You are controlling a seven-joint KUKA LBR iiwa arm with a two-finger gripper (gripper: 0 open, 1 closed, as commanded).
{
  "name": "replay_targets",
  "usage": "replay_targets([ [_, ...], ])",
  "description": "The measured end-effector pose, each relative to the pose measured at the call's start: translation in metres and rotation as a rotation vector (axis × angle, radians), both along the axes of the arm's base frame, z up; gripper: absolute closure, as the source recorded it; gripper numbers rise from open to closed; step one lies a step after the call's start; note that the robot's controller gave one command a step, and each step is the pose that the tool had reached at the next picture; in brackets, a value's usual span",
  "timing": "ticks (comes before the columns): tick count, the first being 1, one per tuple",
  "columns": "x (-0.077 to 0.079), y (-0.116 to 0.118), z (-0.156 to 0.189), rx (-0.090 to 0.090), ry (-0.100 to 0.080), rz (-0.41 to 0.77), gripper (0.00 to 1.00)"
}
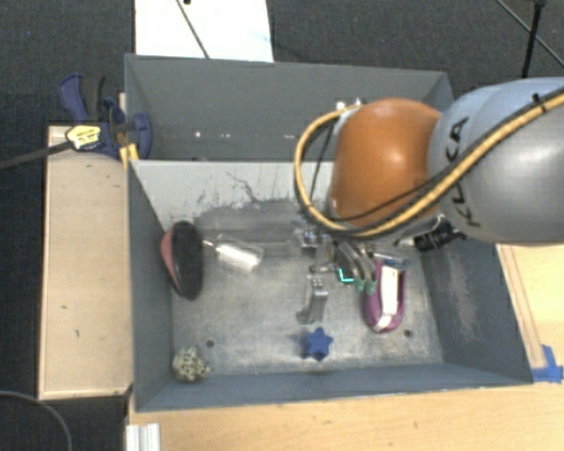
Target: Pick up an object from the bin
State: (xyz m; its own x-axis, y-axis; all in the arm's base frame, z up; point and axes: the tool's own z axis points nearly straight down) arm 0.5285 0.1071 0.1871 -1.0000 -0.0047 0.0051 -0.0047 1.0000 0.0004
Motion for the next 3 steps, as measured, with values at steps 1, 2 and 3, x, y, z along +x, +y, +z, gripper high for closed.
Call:
replay_targets([
  [1,0.015,-0.049,0.102,-0.001,-0.016,0.192,0.00],
  [2,-0.027,-0.035,-0.035,0.002,0.001,0.270,0.00],
  [3,-0.036,-0.038,-0.111,-0.001,0.003,0.007,0.00],
])
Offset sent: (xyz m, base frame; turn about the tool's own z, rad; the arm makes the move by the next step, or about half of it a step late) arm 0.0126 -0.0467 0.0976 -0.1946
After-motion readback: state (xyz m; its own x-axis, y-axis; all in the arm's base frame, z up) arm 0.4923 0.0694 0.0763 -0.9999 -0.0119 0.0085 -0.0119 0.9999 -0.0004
